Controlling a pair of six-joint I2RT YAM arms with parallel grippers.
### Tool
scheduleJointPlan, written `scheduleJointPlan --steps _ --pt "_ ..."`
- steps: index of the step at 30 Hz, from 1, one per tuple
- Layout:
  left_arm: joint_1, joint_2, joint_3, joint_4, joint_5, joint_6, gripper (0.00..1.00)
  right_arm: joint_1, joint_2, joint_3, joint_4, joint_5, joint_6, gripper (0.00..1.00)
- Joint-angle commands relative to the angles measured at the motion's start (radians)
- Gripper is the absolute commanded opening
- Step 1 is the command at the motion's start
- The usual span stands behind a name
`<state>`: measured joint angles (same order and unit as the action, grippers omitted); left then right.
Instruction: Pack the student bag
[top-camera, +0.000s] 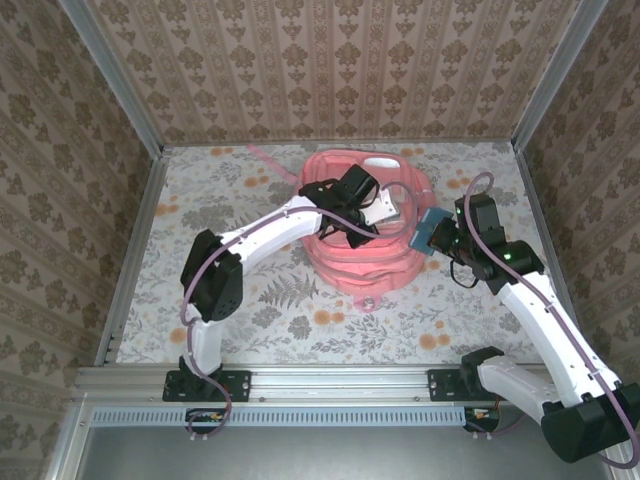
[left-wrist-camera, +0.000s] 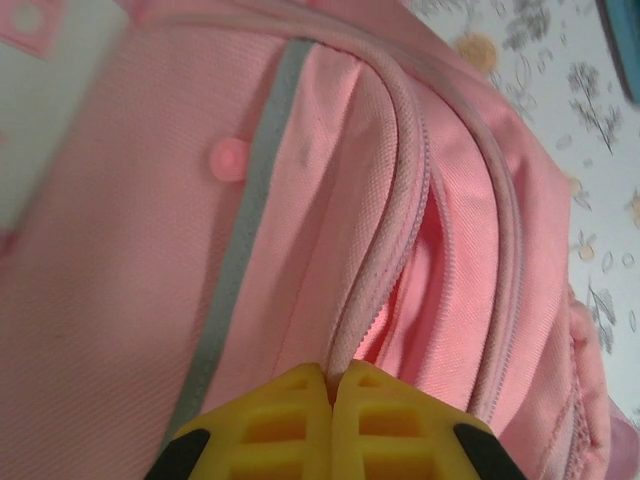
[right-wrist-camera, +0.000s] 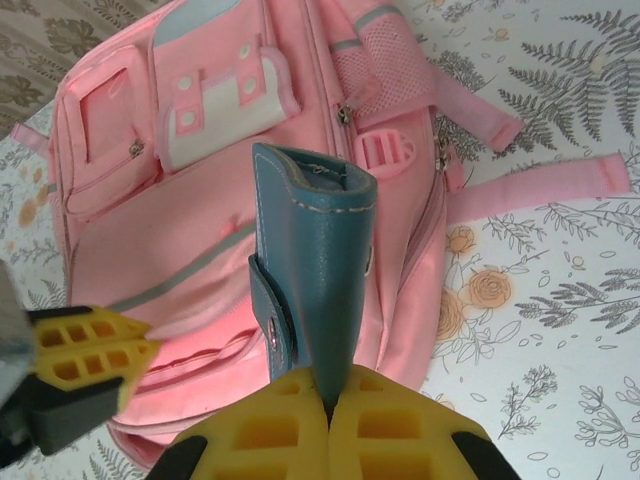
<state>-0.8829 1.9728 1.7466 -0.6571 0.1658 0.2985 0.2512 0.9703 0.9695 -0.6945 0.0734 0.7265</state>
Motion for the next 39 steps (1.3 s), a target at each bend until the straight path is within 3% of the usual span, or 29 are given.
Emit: scheduleJointPlan --steps 1,8,13,21,30,33,37,39 --pt "0.005 -0.095 -0.013 0.173 -0.056 -0.102 0.0 -0.004 -0.031 -0.018 -0.012 -0.051 0.046 0.0" --pt "-0.004 -0.113 -0.01 0.365 -0.095 -0.258 0.0 -0.005 -0.007 -0.079 0.091 -0.224 0.157 0.0" --pt "-0.022 -0.07 0.056 0.371 -0.104 -0.274 0.0 -0.005 0.044 -0.111 0.207 -0.302 0.262 0.0" --pt "-0.036 -0.041 0.104 0.356 -0.095 -0.286 0.0 -0.004 0.157 -0.112 0.348 -0.264 0.424 0.02" --pt "-0.035 -0.038 0.125 0.334 -0.121 -0.321 0.0 -0.002 0.372 -0.114 0.625 -0.18 0.624 0.03" --pt "-0.03 -0.042 0.125 0.328 -0.124 -0.33 0.0 0.0 0.445 -0.099 0.692 -0.201 0.659 0.11" --pt "-0.021 -0.043 0.129 0.321 -0.12 -0.341 0.0 -0.001 0.474 -0.071 0.736 -0.279 0.638 0.39" --pt "-0.015 -0.043 0.128 0.32 -0.115 -0.349 0.0 0.0 0.456 -0.074 0.712 -0.297 0.629 0.44"
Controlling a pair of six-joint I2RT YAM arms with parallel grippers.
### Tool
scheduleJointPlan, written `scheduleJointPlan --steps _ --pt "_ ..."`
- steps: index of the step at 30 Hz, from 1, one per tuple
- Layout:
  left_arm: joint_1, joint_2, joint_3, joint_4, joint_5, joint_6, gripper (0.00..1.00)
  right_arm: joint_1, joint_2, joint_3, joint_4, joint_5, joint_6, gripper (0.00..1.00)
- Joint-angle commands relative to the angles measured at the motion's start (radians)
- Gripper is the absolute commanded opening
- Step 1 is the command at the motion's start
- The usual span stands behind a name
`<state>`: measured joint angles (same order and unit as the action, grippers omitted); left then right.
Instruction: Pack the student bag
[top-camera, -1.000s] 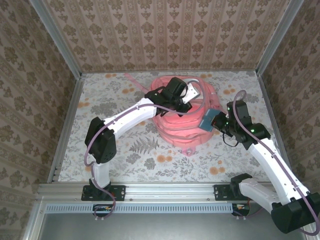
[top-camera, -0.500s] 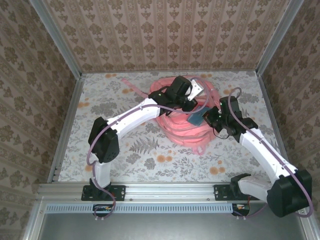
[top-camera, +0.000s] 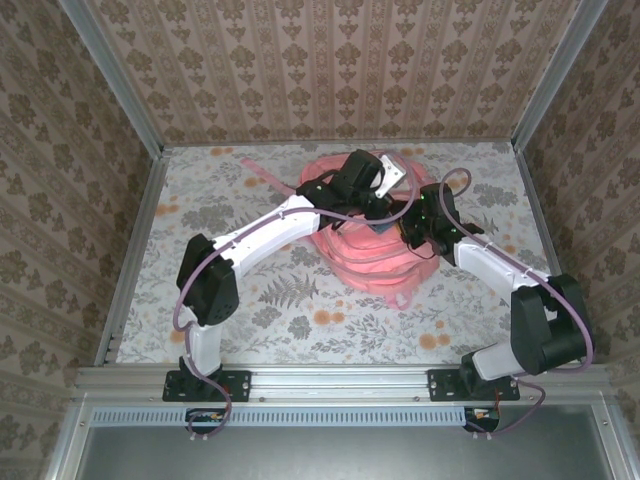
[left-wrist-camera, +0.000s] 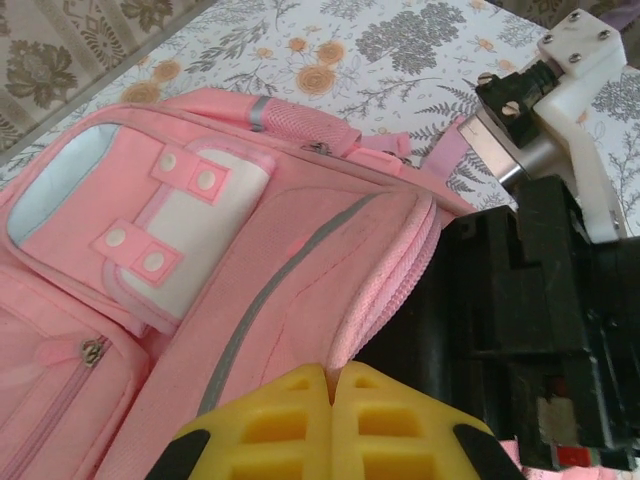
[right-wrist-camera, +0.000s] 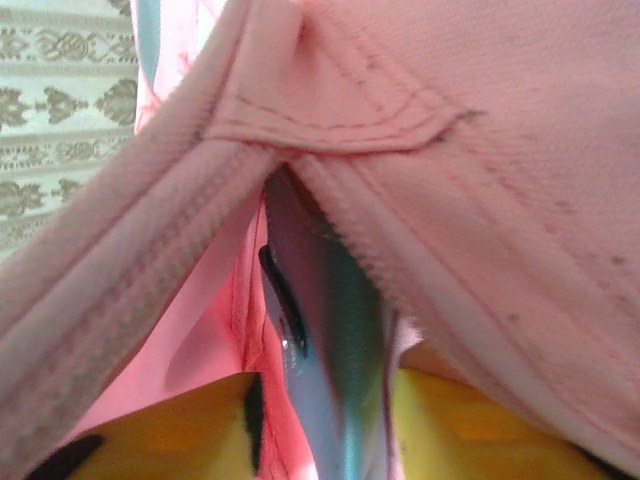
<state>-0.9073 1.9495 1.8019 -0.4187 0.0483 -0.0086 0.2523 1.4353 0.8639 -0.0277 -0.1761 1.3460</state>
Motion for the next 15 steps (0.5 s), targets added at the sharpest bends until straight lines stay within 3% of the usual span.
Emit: scheduleJointPlan --steps 1,6,11,13,15 --pt "0.012 -0.02 0.072 0.081 0.002 -0.048 0.0 -0.002 -0.024 0.024 0.03 -0.049 0.005 0.45" --pt "0.023 -0.02 0.068 0.082 0.022 -0.063 0.0 -0.007 -0.152 -0.03 -0.075 -0.038 -0.015 0.46" --pt "0.03 -0.017 0.056 0.063 0.058 -0.069 0.01 -0.015 -0.287 -0.076 -0.224 -0.009 -0.051 0.39" --pt "0.037 -0.018 0.049 0.047 0.093 -0.086 0.1 -0.019 -0.344 -0.096 -0.279 0.02 -0.07 0.39" --pt "0.048 -0.026 0.04 0.032 0.145 -0.117 0.29 -0.021 -0.392 -0.111 -0.331 0.06 -0.097 0.39"
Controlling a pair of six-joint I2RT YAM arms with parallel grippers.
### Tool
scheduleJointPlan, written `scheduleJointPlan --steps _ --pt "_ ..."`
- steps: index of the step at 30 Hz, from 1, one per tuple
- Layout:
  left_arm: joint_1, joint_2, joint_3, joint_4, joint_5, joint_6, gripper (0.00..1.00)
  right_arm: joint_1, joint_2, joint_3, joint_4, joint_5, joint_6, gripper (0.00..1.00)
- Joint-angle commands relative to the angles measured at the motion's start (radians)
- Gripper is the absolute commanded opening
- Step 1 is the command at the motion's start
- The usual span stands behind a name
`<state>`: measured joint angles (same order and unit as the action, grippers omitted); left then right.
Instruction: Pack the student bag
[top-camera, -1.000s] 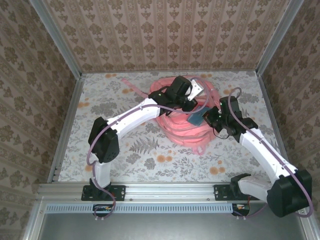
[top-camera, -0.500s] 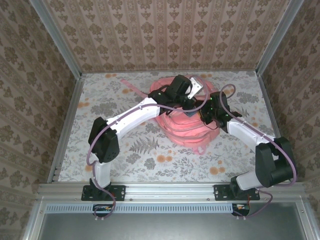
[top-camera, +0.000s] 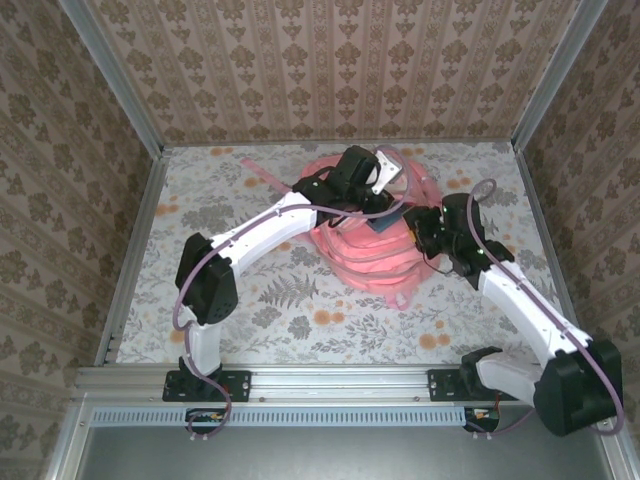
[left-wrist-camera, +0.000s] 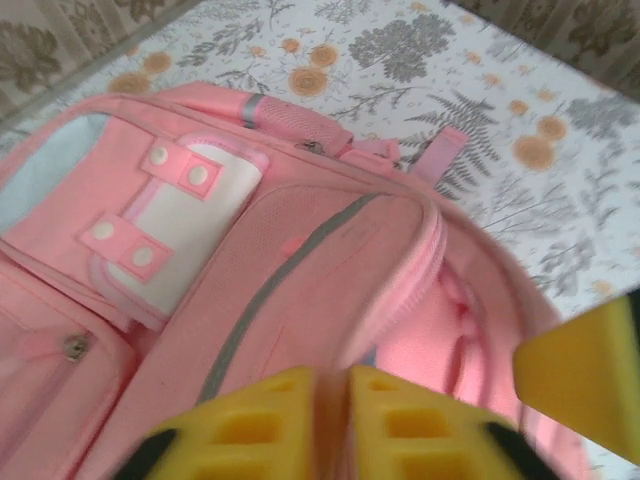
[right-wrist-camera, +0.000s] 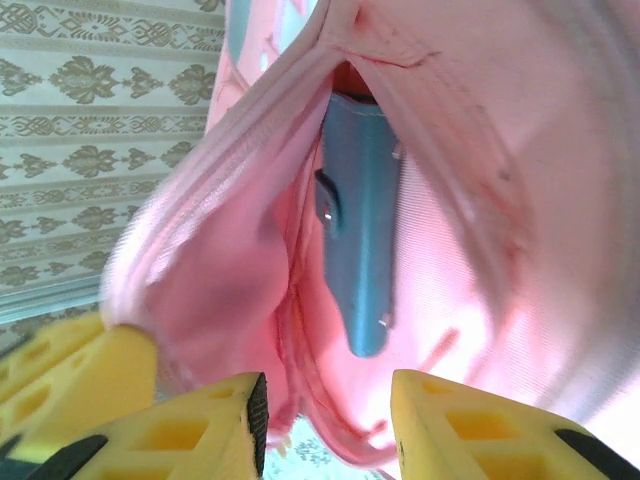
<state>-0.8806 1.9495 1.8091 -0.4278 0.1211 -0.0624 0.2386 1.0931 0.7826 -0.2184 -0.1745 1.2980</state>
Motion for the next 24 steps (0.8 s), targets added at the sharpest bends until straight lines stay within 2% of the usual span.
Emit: scheduleJointPlan --steps 1,3,5,10,16,21,24 --pt "0.031 -0.037 0.021 0.037 0.099 -0.084 0.39 -0.008 -0.072 -0.035 -0.171 0.083 -0.063 0.4" --pt "0.052 -0.06 -0.011 0.037 0.139 -0.124 0.55 -0.009 -0.108 -0.042 -0.217 0.127 -0.106 0.43" --pt "0.079 -0.088 -0.056 0.046 0.156 -0.163 0.63 -0.009 -0.132 -0.045 -0.271 0.176 -0.148 0.49" --pt "0.182 -0.132 -0.207 0.063 0.147 -0.273 0.64 -0.011 -0.137 -0.066 -0.301 0.2 -0.225 0.63" --pt "0.326 -0.087 -0.332 0.07 0.181 -0.417 0.62 -0.009 -0.055 -0.067 -0.258 0.132 -0.262 0.67" --pt "0.351 -0.044 -0.361 0.139 0.295 -0.435 0.56 -0.006 0.016 -0.068 -0.213 0.109 -0.29 0.68" --pt "0.351 -0.025 -0.358 0.172 0.336 -0.453 0.55 -0.003 0.05 -0.071 -0.204 0.107 -0.296 0.68"
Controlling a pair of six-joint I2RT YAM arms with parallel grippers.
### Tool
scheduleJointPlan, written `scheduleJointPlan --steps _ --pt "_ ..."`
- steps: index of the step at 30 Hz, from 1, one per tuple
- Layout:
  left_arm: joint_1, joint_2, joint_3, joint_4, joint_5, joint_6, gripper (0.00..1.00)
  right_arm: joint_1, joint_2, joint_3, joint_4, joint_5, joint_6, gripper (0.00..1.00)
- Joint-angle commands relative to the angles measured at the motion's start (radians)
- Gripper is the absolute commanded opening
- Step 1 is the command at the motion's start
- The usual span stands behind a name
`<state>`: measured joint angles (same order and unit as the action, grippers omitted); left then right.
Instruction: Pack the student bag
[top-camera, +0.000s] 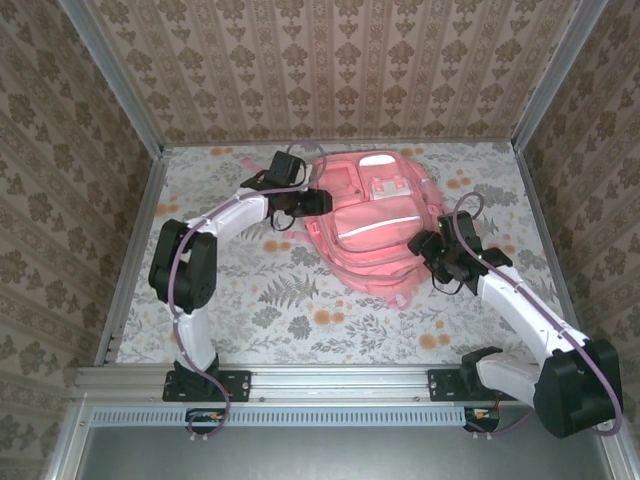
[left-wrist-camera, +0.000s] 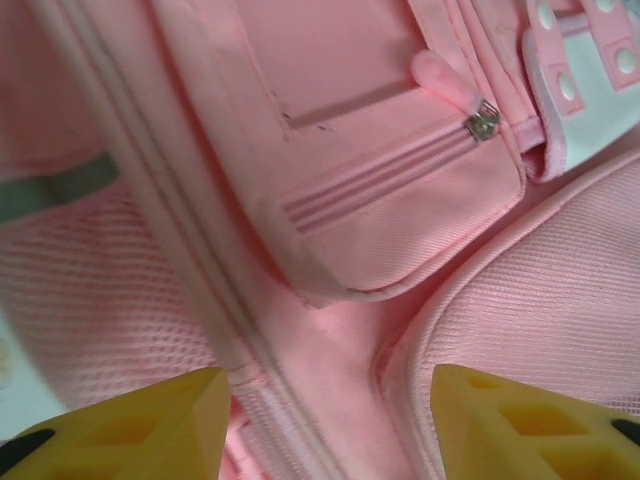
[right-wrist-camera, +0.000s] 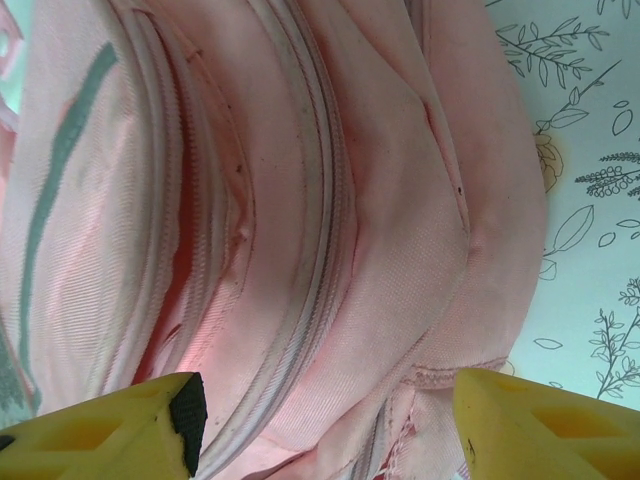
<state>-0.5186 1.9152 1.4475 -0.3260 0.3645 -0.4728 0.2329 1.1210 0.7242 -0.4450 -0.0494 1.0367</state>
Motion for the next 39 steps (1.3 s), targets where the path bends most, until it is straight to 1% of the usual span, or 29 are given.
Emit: scheduleJointPlan --steps 1,5,11,14,16,17,20,23,25,27,32,35,37,39 --pt "-0.011 0.015 0.009 0.074 0.097 -0.048 0.55 0.003 0.03 -0.016 0.028 -0.019 -0.035 0.68" --pt "-0.012 0.05 0.026 0.082 0.138 -0.075 0.54 0.004 0.055 -0.027 0.048 -0.02 -0.036 0.68" --pt "-0.021 0.098 0.046 0.054 0.162 -0.085 0.49 0.005 0.099 -0.02 0.059 -0.021 -0.05 0.68" --pt "-0.024 0.105 0.039 0.09 0.236 -0.105 0.44 0.005 0.123 -0.013 0.07 -0.028 -0.063 0.68" --pt "-0.026 0.104 0.033 0.125 0.31 -0.131 0.41 0.004 0.143 -0.007 0.088 -0.039 -0.078 0.67" --pt "-0.027 0.1 0.03 0.133 0.326 -0.137 0.38 0.005 0.152 -0.001 0.093 -0.042 -0.086 0.67" --pt "-0.031 0.085 0.02 0.13 0.326 -0.134 0.29 0.005 0.19 0.029 0.105 -0.056 -0.118 0.67" --pt "-0.026 0.063 -0.004 0.122 0.314 -0.132 0.16 0.005 0.234 0.063 0.117 -0.063 -0.147 0.66" --pt "-0.022 0.036 -0.042 0.131 0.293 -0.137 0.06 0.008 0.262 0.088 0.122 -0.07 -0.17 0.66" --pt "-0.014 -0.005 -0.09 0.152 0.27 -0.147 0.0 0.014 0.305 0.119 0.121 -0.075 -0.197 0.65" --pt "0.01 -0.132 -0.253 0.21 0.202 -0.185 0.0 0.062 0.387 0.224 0.106 -0.064 -0.288 0.65" --pt "0.022 -0.208 -0.352 0.238 0.175 -0.218 0.0 0.096 0.458 0.315 0.063 -0.04 -0.352 0.64" --pt "0.023 -0.249 -0.411 0.277 0.172 -0.254 0.0 0.123 0.488 0.387 -0.017 0.043 -0.368 0.62" --pt "0.023 -0.279 -0.46 0.321 0.173 -0.296 0.0 0.153 0.475 0.42 -0.069 0.143 -0.372 0.62"
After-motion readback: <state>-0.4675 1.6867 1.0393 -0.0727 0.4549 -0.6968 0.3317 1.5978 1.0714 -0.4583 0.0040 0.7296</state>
